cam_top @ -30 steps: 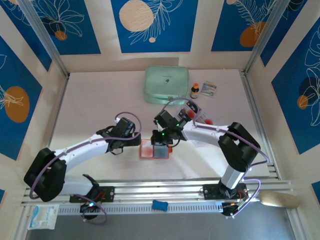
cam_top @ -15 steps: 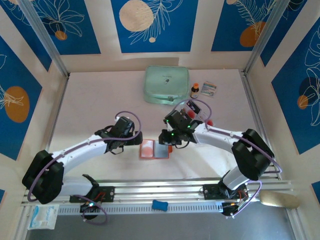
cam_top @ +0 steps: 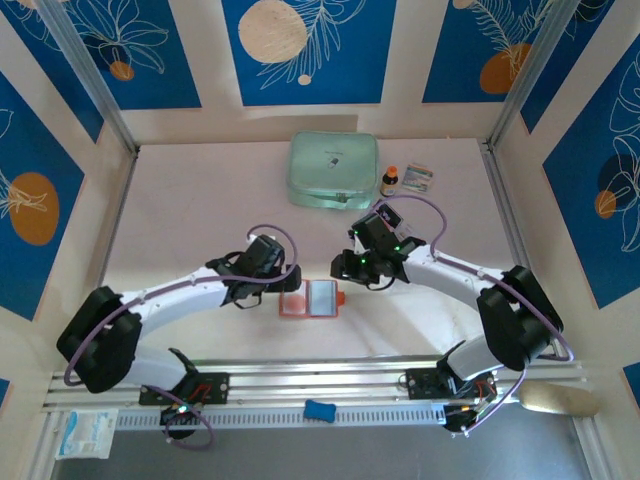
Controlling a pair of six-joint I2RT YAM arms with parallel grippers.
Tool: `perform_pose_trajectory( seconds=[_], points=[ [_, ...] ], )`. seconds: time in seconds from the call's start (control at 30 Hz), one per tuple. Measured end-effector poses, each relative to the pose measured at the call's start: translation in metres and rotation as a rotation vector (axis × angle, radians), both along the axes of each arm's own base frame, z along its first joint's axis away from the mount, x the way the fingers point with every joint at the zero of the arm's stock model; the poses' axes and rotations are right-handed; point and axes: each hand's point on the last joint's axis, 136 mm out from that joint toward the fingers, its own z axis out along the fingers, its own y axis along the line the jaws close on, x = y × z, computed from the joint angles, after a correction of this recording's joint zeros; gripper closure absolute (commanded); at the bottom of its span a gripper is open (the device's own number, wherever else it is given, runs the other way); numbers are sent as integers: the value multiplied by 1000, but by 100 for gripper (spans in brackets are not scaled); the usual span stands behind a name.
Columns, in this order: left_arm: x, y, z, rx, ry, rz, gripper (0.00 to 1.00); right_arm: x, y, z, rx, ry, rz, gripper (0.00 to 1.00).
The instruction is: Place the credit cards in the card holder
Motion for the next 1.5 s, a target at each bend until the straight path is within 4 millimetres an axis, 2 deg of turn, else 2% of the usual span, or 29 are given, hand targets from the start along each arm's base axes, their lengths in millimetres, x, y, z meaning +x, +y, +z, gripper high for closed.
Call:
perform_pose_trajectory(
  seconds=[0.1, 0.2, 0.33, 0.53, 0.9, 1.5],
  points=[
    [-3, -6, -10, 10, 19, -10, 0, 0, -1, 0, 7, 3, 3, 69],
    [-7, -11, -16, 25, 30, -20, 0, -1, 1, 0, 14, 10, 17, 80],
    [-7, -21, -13, 36, 9, -42, 0, -4, 4, -7, 14, 34, 43, 91],
    [-9, -30, -6, 41, -19, -62, 0, -8, 9, -19, 10, 67, 64, 97],
    [-17, -37, -9, 59, -21, -91, 0, -11, 28, -32, 32, 83, 92, 99],
    [-19, -42, -19, 93, -10, -102, 0, -11, 33, -57, 21, 129, 89, 100]
  ],
)
